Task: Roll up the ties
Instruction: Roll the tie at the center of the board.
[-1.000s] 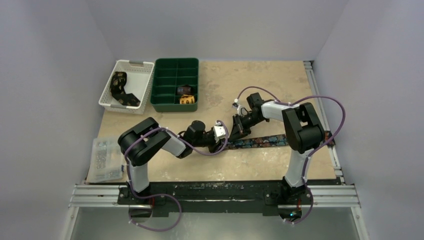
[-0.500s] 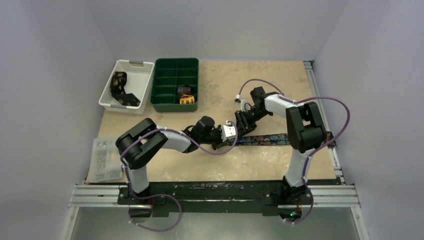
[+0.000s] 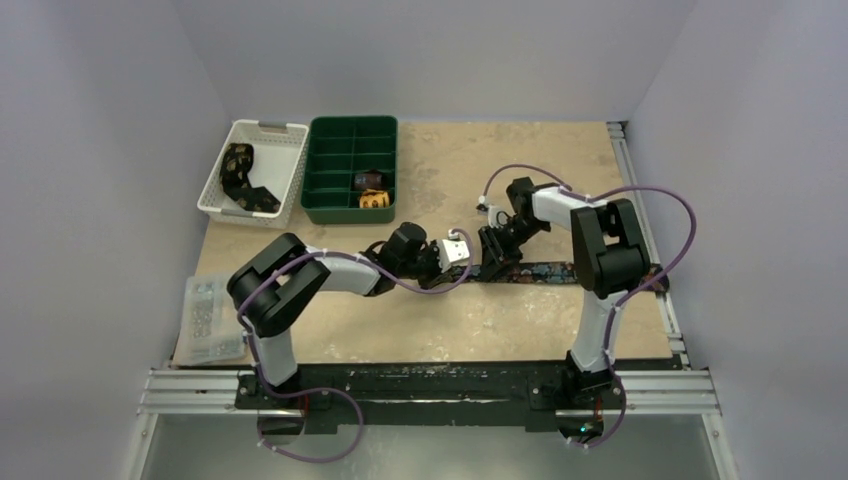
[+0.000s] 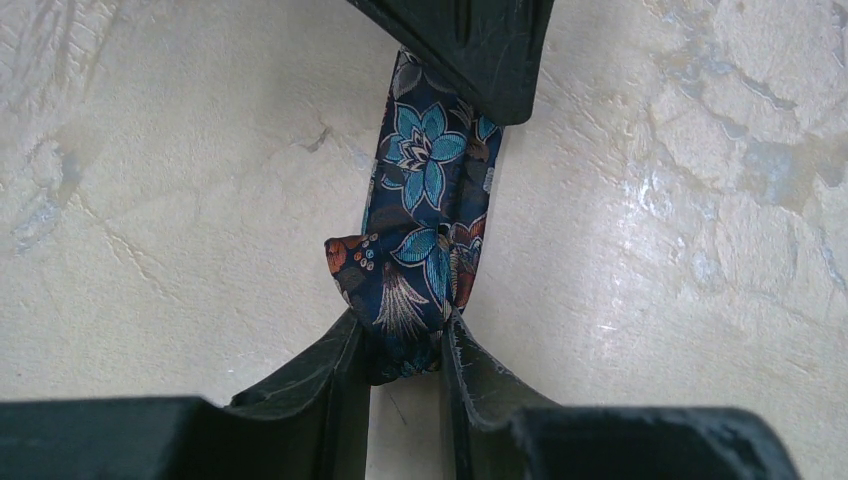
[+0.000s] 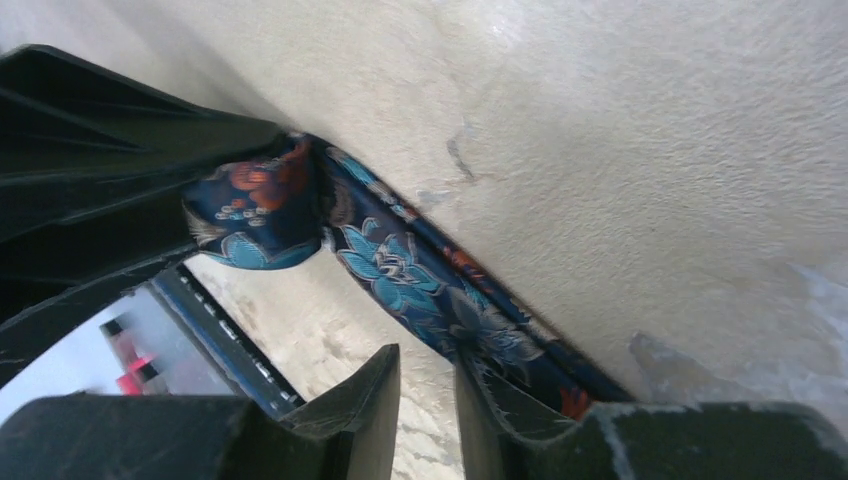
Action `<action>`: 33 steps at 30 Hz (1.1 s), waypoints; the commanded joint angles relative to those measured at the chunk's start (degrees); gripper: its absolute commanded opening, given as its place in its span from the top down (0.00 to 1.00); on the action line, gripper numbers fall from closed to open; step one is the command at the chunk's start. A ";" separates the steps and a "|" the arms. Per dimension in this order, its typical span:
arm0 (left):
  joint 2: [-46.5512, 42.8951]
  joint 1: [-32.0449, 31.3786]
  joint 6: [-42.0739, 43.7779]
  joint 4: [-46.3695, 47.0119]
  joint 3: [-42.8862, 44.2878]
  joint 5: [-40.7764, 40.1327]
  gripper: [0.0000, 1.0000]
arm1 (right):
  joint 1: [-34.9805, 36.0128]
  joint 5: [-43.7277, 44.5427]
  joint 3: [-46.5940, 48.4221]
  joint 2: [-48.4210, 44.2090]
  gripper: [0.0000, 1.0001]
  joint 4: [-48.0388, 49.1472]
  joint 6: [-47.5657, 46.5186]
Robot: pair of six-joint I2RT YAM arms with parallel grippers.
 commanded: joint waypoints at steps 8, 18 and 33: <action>-4.43 3.22 14.01 -16.30 0.92 9.12 1.00 | -1.08 5.70 1.27 7.00 0.76 1.28 -2.74; 1.43 2.28 20.72 -28.31 6.79 4.08 0.98 | -1.17 -0.48 3.25 3.91 0.73 0.59 -2.58; 3.70 0.87 21.48 -29.65 8.04 0.39 0.95 | 1.63 -18.63 0.42 0.55 0.48 13.91 16.06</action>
